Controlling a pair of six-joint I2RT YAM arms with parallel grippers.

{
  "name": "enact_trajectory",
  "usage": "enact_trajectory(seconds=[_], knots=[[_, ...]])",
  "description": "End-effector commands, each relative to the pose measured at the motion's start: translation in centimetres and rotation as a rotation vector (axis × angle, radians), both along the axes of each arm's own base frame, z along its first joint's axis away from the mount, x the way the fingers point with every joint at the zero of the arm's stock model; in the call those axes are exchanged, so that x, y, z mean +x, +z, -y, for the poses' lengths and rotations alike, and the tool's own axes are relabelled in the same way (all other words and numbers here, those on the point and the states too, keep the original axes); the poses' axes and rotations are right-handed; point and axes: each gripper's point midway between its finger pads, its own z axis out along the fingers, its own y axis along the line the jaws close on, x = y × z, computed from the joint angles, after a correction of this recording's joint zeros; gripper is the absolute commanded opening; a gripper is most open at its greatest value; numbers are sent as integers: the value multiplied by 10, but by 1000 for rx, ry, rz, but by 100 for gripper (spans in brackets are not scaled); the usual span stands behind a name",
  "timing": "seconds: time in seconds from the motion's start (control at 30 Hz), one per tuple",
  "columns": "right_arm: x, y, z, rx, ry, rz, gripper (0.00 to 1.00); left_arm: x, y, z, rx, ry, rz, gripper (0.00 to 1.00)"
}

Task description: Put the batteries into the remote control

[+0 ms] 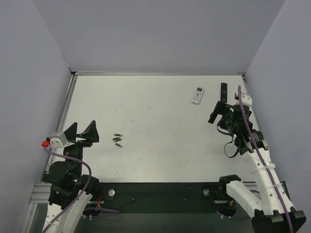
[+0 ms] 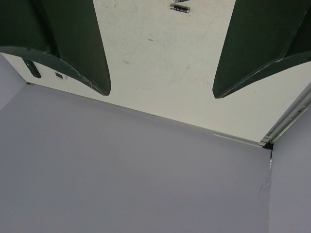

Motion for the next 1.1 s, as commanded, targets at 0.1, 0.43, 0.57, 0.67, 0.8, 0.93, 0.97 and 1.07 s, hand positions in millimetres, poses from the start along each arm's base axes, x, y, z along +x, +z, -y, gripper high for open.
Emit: enact_trajectory(seconds=[0.1, 0.43, 0.57, 0.67, 0.8, 0.93, 0.97, 1.07], knots=[[65, -18, -11, 109, -97, -161, 100, -4, 9, -1, -3, 3, 18, 97], [174, -63, -16, 108, -160, -313, 100, 2, 1, -3, 21, 25, -25, 97], [213, -84, -23, 107, -146, -345, 100, 5, -5, -4, 28, 37, -47, 97], [238, -101, -27, 102, -143, -361, 100, 9, -8, -3, 36, 37, -68, 97], [262, -135, -33, 97, -137, -407, 100, 13, -12, -1, 49, 33, -91, 97], [275, -157, -44, 100, -111, -441, 100, 15, -16, 0, 54, 36, -107, 97], [277, -170, -47, 92, -106, -462, 100, 15, -16, 0, 55, 36, -110, 97], [281, -180, -51, 81, -106, -482, 95, 16, -17, 0, 53, 35, -112, 97]])
